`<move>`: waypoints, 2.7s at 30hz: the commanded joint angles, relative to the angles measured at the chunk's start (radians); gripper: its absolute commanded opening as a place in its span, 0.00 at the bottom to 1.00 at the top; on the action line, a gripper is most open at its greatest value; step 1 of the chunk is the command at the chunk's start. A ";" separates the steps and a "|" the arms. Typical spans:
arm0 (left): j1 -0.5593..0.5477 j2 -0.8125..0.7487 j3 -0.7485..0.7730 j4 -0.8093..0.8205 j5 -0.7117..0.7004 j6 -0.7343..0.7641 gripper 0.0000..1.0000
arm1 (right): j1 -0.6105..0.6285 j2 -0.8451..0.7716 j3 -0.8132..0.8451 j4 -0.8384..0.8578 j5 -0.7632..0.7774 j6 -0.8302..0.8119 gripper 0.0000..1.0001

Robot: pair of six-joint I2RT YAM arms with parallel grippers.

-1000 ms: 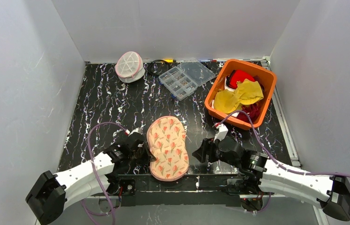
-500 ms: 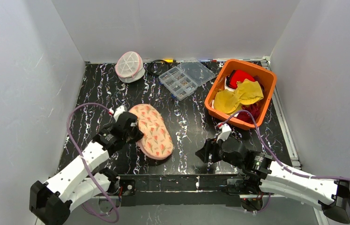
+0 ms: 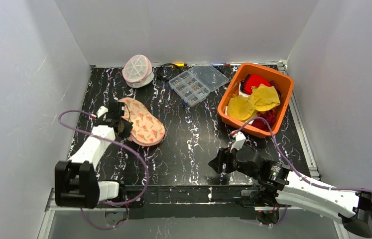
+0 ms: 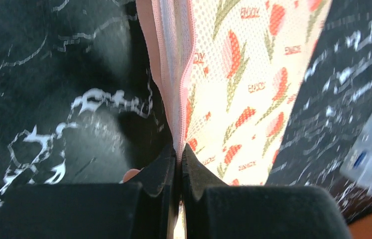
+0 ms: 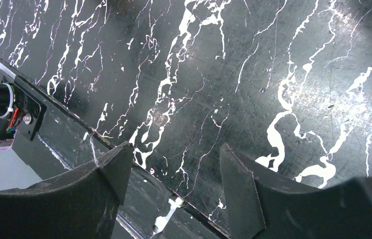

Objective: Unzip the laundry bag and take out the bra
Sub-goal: Move the laundry bag to the center of the board.

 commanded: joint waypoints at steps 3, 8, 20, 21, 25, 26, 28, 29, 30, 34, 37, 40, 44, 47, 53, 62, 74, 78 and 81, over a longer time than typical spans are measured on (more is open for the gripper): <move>0.117 0.159 0.051 0.152 0.029 -0.171 0.00 | 0.002 0.020 -0.003 0.051 -0.015 -0.023 0.72; 0.176 0.252 0.029 0.318 0.043 -0.323 0.00 | 0.003 0.068 -0.004 0.095 -0.024 -0.042 0.72; 0.179 0.391 -0.026 0.506 0.056 -0.571 0.00 | 0.003 0.144 0.005 0.147 -0.027 -0.072 0.72; 0.179 0.383 -0.032 0.506 0.056 -0.562 0.03 | 0.002 0.146 0.007 0.146 -0.026 -0.074 0.72; 0.180 0.337 -0.062 0.483 0.061 -0.526 0.32 | 0.002 0.148 0.016 0.139 -0.015 -0.082 0.72; 0.180 0.322 -0.064 0.472 0.069 -0.513 0.40 | 0.002 0.147 0.021 0.136 -0.012 -0.083 0.72; 0.180 0.292 -0.074 0.454 0.090 -0.491 0.53 | 0.003 0.146 0.031 0.125 -0.005 -0.089 0.73; 0.180 0.274 -0.083 0.439 0.101 -0.486 0.58 | 0.003 0.144 0.037 0.119 -0.004 -0.091 0.73; 0.179 0.259 -0.093 0.420 0.112 -0.481 0.61 | 0.003 0.142 0.043 0.109 0.000 -0.094 0.73; 0.179 0.150 -0.100 0.300 0.146 -0.421 0.67 | 0.003 0.120 0.063 0.075 0.009 -0.103 0.73; 0.177 0.030 -0.078 0.240 0.165 -0.260 0.67 | 0.003 0.098 0.068 0.056 0.015 -0.110 0.73; 0.177 0.015 -0.023 0.323 0.230 -0.048 0.64 | 0.003 0.090 0.066 0.053 0.018 -0.120 0.73; 0.177 0.235 0.241 0.253 0.457 0.211 0.55 | 0.003 0.106 0.055 0.067 0.014 -0.125 0.73; 0.147 0.367 0.340 0.229 0.589 0.284 0.45 | 0.003 0.122 0.055 0.082 0.010 -0.133 0.73; -0.030 0.435 0.417 0.157 0.434 0.419 0.46 | 0.003 0.174 0.084 0.088 0.020 -0.174 0.73; -0.067 0.557 0.440 0.147 0.316 0.396 0.37 | 0.002 0.209 0.093 0.106 0.024 -0.193 0.73; 0.026 0.392 0.411 0.248 0.442 0.325 0.38 | 0.003 0.251 0.138 0.113 0.052 -0.220 0.73; 0.145 0.413 0.428 0.343 0.565 0.195 0.46 | 0.003 0.285 0.159 0.130 0.054 -0.217 0.73; 0.166 0.456 0.483 0.401 0.588 0.125 0.59 | 0.001 0.286 0.156 0.138 0.066 -0.216 0.73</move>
